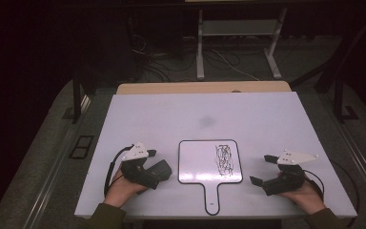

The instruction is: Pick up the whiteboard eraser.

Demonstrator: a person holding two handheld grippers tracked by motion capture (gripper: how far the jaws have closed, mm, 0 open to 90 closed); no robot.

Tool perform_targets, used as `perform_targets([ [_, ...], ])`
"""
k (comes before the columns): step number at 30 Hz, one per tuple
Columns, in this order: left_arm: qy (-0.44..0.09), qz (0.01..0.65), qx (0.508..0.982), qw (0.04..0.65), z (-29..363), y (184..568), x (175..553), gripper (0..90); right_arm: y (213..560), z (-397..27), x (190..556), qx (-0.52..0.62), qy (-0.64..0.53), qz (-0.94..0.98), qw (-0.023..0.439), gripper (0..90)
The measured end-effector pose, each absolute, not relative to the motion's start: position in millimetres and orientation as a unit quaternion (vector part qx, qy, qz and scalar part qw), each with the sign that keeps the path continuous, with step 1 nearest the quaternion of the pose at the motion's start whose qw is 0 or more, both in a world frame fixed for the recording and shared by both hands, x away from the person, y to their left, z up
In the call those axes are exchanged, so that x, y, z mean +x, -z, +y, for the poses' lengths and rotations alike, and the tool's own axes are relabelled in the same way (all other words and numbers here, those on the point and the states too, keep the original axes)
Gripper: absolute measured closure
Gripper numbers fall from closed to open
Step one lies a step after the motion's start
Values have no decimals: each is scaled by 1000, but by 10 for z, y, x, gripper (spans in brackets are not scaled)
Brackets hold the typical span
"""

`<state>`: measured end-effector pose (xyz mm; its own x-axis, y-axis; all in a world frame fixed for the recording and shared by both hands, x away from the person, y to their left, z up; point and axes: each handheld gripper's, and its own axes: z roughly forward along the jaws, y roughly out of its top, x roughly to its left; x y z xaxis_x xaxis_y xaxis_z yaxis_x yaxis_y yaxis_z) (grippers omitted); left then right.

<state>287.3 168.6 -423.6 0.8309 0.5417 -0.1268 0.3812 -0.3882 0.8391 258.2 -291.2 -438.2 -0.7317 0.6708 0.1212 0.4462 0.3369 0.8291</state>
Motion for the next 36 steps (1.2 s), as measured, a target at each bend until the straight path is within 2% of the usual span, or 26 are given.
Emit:
perform_targets([
  [36, -93, 290, 835, 459, 1805, 4206, 2863, 0, 4349, -2886, 2578, 333, -460, 816, 110, 0],
])
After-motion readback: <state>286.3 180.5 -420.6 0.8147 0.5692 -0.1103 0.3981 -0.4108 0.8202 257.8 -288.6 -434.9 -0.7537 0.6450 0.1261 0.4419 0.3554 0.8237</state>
